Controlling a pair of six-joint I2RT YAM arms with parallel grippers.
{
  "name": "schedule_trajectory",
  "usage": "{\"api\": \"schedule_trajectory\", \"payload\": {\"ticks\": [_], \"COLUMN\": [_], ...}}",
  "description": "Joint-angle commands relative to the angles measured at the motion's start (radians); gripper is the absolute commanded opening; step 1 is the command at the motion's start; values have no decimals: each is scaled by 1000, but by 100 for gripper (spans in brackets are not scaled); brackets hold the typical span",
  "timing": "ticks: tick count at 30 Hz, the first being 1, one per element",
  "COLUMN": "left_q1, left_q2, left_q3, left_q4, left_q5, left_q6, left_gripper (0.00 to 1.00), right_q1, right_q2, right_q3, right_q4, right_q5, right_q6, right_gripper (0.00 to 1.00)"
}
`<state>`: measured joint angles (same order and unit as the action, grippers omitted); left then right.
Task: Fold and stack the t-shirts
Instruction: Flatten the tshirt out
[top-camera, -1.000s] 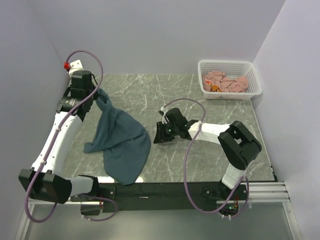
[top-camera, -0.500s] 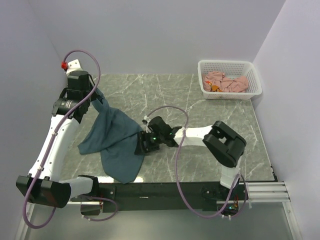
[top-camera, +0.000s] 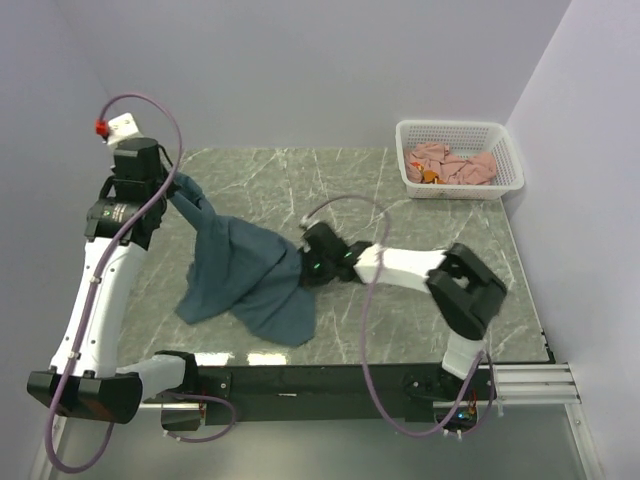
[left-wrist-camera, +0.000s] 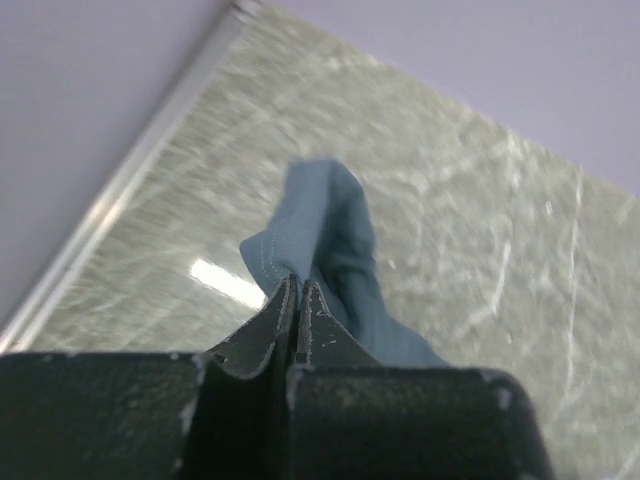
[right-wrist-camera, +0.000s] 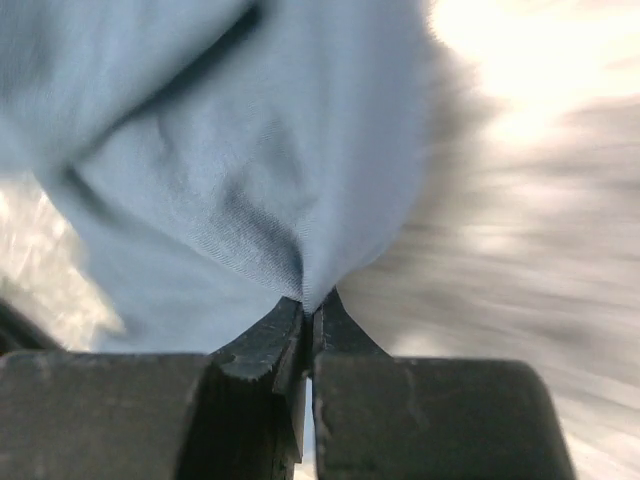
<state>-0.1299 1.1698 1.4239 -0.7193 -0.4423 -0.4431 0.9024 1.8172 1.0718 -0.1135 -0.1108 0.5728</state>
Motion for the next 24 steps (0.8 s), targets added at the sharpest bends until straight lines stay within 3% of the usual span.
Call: {"api": "schedule_trajectory", "payload": {"ticks": [1, 3, 5, 7, 8, 11, 19, 24], "left_q1": [42, 49, 50, 50, 50, 50, 50, 50], "left_q2": [-25, -39, -71, -114, -131, -191, -245, -251], "left_q3": [105, 104, 63, 20, -34, -153, -336, -361], "left_q4": [-2, 0, 17, 32, 52, 105, 150, 152], "left_q5": [-131, -139, -104, -35, -6, 87, 76, 54], "left_q6": [12, -8, -25, -40, -51, -68, -65, -59], "left_gripper": [1, 1, 1, 1, 1, 1, 1, 1], "right_q1": [-222, -316, -415, -442, -442, -410, -23, 125], "right_q2": [-214, -266, -327, -372, -383, -412, -340, -237], "right_q3": [-10, 13, 42, 85, 99, 106, 14, -6], "right_q4": [-176, -264, -323, -341, -354, -322, -242, -262], "right_q5": [171, 235, 279, 330, 338, 214, 115, 207], "right_q6": [-178, -229, -258, -271, -275, -281, -265, -218], "right_gripper": [0, 6, 23, 39, 52, 64, 71, 72]}}
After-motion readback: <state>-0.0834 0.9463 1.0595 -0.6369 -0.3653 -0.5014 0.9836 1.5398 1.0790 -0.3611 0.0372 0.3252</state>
